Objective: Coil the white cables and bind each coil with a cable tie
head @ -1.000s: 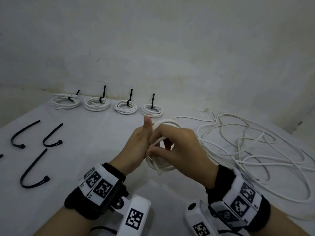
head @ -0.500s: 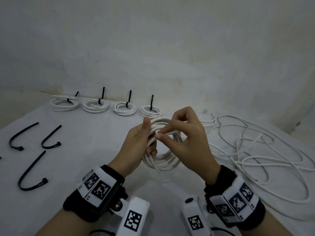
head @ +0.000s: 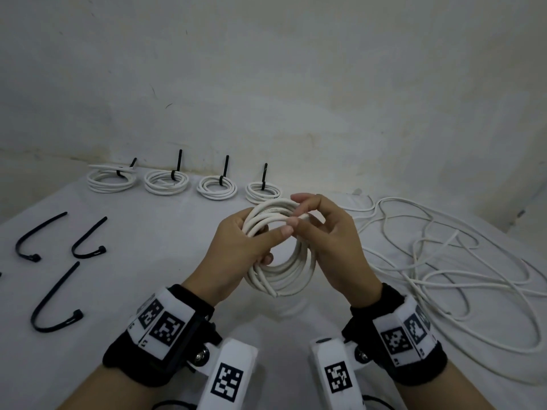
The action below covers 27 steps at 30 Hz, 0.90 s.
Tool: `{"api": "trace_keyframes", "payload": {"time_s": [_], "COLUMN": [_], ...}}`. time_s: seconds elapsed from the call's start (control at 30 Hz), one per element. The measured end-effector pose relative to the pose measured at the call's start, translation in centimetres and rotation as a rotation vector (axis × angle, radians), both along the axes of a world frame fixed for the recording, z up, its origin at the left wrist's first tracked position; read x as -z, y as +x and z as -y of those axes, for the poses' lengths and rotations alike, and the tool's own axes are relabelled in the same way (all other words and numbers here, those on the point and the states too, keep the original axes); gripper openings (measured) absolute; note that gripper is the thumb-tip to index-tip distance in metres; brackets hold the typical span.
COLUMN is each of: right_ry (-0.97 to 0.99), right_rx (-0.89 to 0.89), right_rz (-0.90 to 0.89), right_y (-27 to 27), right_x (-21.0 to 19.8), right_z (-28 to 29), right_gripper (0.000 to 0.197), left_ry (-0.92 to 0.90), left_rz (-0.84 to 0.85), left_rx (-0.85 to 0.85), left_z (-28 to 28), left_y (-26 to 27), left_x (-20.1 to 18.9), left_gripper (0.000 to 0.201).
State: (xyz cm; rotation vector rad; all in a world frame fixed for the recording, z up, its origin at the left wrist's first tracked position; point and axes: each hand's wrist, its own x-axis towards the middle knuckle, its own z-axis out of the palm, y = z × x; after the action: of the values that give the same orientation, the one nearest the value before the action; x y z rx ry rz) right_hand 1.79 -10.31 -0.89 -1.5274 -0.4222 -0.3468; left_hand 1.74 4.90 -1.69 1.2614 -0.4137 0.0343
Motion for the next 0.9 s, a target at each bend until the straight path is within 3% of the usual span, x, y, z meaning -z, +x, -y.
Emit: {"api": "trace_keyframes", "payload": {"time_s": [0.13, 0.27, 0.4, 0.5, 0.63, 0.8, 0.9], "right_ry": [0.098, 0.046, 0.109, 0.145, 0.197, 0.026, -0.300], "right_rx": [-0.066, -0.124, -0.264, -0.309, -0.375, -0.394, -0.225], "right_rz": [0.007, 0.013, -0.149, -0.257, -0.393, -0.414, -0.166], "right_y": [-0.1, -0.1, -0.1, -0.1, 0.4, 0.3, -0.3], "right_x": [0.3, -0.3, -1.0, -1.6, -2.5, -3.3, -3.7], "right_z": [0.4, 0.9, 0.9, 0.6, 0.9, 1.5, 1.3], "right_gripper": [0.007, 0.005, 0.018, 0.007, 0.024, 0.043, 0.042], "left_ry": [0.003, -0.040, -0.101, -0.111, -0.087, -0.035, -0.048], "left_rz": [0.024, 0.018, -0.007, -0.025, -0.048, -0.039, -0.041], "left_rx": [-0.027, -0.071, -0.075, -0.066, -0.062, -0.031, -0.046], "left_z": [-0.1, -0.1, -0.3, -0.4, -0.4, -0.2, -0.2], "left_y": [-0.2, -0.1, 0.2, 0.3, 0.5, 0.2, 0.1], "left_x": [-0.2, -0.1, -0.2, -0.3, -0.3, -0.4, -0.4], "left_gripper": [0.008, 0.014, 0.016, 0.021, 0.025, 0.006, 0.006]}}
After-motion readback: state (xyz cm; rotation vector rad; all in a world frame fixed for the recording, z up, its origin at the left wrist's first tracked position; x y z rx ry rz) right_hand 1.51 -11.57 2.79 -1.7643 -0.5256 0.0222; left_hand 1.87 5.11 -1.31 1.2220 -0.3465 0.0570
